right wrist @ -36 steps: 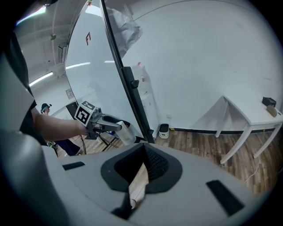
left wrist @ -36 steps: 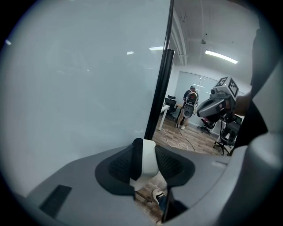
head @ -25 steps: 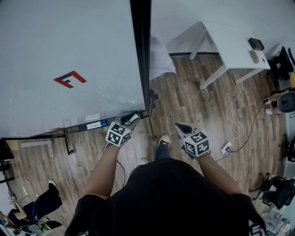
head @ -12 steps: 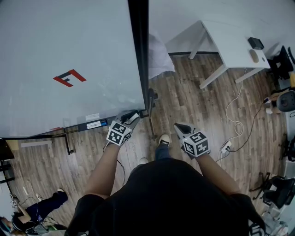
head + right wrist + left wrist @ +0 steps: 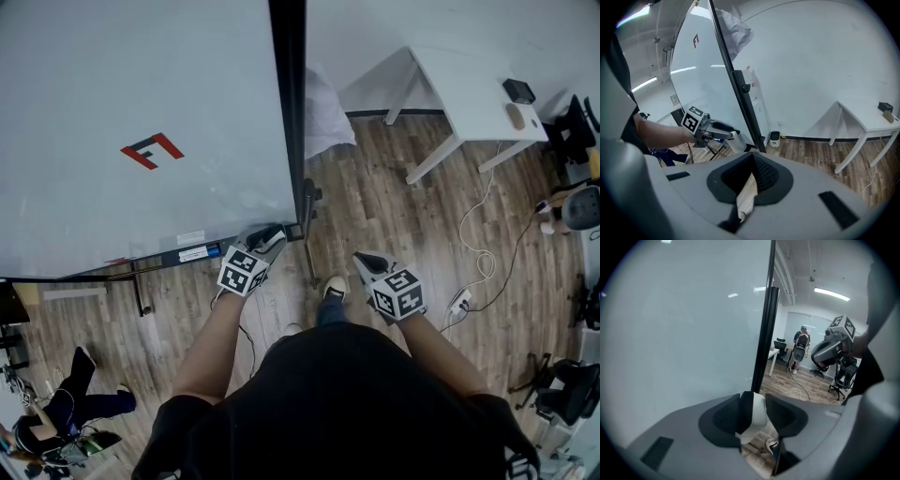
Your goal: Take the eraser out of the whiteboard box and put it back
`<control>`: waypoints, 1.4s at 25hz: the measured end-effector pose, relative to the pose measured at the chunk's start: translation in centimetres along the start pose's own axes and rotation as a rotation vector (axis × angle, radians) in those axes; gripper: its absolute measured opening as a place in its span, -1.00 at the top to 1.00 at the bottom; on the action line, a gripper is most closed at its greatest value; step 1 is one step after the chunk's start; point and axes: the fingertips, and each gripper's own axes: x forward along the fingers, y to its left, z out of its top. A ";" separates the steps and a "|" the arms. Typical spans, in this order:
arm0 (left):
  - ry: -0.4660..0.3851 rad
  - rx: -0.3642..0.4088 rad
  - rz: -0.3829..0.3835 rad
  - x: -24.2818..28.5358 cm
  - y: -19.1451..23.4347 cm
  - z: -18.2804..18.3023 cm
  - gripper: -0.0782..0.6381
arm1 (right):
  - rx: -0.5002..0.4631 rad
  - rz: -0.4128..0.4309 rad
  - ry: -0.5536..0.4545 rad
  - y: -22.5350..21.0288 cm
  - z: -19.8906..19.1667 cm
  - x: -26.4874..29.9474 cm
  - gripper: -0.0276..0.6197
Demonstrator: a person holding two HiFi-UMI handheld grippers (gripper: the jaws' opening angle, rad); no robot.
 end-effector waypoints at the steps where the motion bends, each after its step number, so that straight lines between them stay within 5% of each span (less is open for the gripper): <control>1: -0.003 0.001 0.002 -0.1 0.0 0.1 0.28 | -0.001 0.000 -0.001 0.1 0.0 0.0 0.93; 17: -0.060 0.026 0.043 -5.1 -0.7 1.5 0.28 | -0.032 0.027 -0.026 2.7 0.8 -0.5 0.93; 35: -0.078 -0.015 0.109 -12.2 -1.1 -2.3 0.30 | -0.088 0.076 -0.038 7.9 0.7 -0.7 0.93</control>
